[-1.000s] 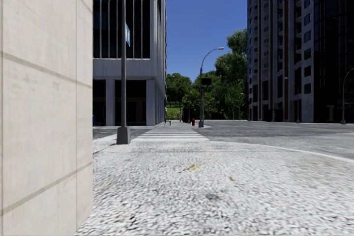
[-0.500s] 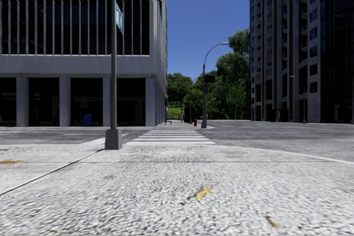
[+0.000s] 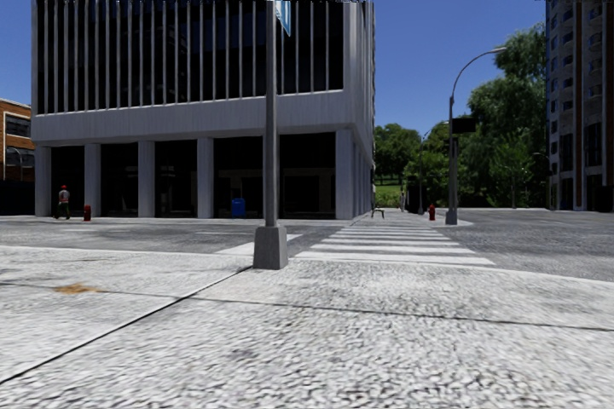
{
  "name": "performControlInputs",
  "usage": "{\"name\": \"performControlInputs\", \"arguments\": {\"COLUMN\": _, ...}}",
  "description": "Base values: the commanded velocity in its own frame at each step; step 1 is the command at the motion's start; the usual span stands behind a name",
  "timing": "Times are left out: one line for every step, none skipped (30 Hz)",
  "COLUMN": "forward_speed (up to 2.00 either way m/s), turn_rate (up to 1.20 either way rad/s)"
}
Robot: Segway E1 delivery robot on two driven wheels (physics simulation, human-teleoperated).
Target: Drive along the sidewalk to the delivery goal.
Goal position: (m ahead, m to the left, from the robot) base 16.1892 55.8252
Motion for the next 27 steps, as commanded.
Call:
{"name": "performControlInputs", "arguments": {"forward_speed": 1.83, "turn_rate": 0.66}}
{"name": "performControlInputs", "arguments": {"forward_speed": 1.83, "turn_rate": 0.66}}
{"name": "performControlInputs", "arguments": {"forward_speed": 1.83, "turn_rate": 0.66}}
{"name": "performControlInputs", "arguments": {"forward_speed": 1.83, "turn_rate": 0.66}}
{"name": "performControlInputs", "arguments": {"forward_speed": 1.83, "turn_rate": 0.66}}
{"name": "performControlInputs", "arguments": {"forward_speed": 1.83, "turn_rate": 0.66}}
{"name": "performControlInputs", "arguments": {"forward_speed": 1.83, "turn_rate": 0.66}}
{"name": "performControlInputs", "arguments": {"forward_speed": 1.83, "turn_rate": 0.66}}
{"name": "performControlInputs", "arguments": {"forward_speed": 1.83, "turn_rate": 0.66}}
{"name": "performControlInputs", "arguments": {"forward_speed": 1.83, "turn_rate": 0.66}}
{"name": "performControlInputs", "arguments": {"forward_speed": 1.84, "turn_rate": 0.66}}
{"name": "performControlInputs", "arguments": {"forward_speed": 1.84, "turn_rate": 0.66}}
{"name": "performControlInputs", "arguments": {"forward_speed": 1.84, "turn_rate": 0.66}}
{"name": "performControlInputs", "arguments": {"forward_speed": 1.84, "turn_rate": 0.66}}
{"name": "performControlInputs", "arguments": {"forward_speed": 1.84, "turn_rate": 0.66}}
{"name": "performControlInputs", "arguments": {"forward_speed": 1.84, "turn_rate": 0.66}}
{"name": "performControlInputs", "arguments": {"forward_speed": 1.85, "turn_rate": 0.66}}
{"name": "performControlInputs", "arguments": {"forward_speed": 1.85, "turn_rate": 0.67}}
{"name": "performControlInputs", "arguments": {"forward_speed": 1.85, "turn_rate": 0.67}}
{"name": "performControlInputs", "arguments": {"forward_speed": 1.85, "turn_rate": 0.68}}
{"name": "performControlInputs", "arguments": {"forward_speed": 1.85, "turn_rate": 0.68}}
{"name": "performControlInputs", "arguments": {"forward_speed": 1.87, "turn_rate": 0.68}}
{"name": "performControlInputs", "arguments": {"forward_speed": 1.87, "turn_rate": 0.68}}
{"name": "performControlInputs", "arguments": {"forward_speed": 1.87, "turn_rate": 0.68}}
{"name": "performControlInputs", "arguments": {"forward_speed": 1.88, "turn_rate": 0.68}}
{"name": "performControlInputs", "arguments": {"forward_speed": 1.88, "turn_rate": 0.68}}
{"name": "performControlInputs", "arguments": {"forward_speed": 1.88, "turn_rate": 0.68}}
